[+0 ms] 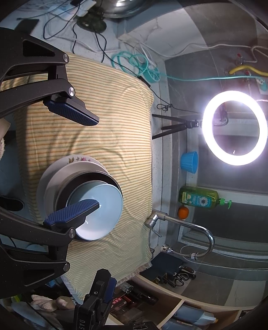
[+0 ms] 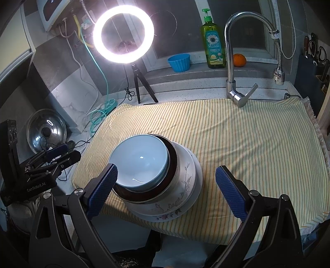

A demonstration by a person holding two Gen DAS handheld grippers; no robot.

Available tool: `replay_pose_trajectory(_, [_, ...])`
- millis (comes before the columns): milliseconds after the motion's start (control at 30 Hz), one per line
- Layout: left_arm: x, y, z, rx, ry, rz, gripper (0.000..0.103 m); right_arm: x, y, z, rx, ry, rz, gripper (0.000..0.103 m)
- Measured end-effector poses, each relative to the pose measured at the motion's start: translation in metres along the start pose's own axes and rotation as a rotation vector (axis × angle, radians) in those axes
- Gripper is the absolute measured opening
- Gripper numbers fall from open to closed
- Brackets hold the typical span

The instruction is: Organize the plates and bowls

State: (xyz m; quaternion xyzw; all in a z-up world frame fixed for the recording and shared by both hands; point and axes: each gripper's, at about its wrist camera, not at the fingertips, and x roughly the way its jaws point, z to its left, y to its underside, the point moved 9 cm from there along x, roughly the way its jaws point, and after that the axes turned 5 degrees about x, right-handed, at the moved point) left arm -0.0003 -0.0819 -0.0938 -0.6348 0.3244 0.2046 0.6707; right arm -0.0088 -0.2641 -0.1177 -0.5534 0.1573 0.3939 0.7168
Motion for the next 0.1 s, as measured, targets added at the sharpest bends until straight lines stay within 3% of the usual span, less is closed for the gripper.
replay_pose_trajectory(100, [0.0015, -0.001, 0.0018, 0.0, -0.003, 0.0, 0.074, 0.0021, 0.001, -0.0005, 0.002, -0.001, 0.002, 0.098])
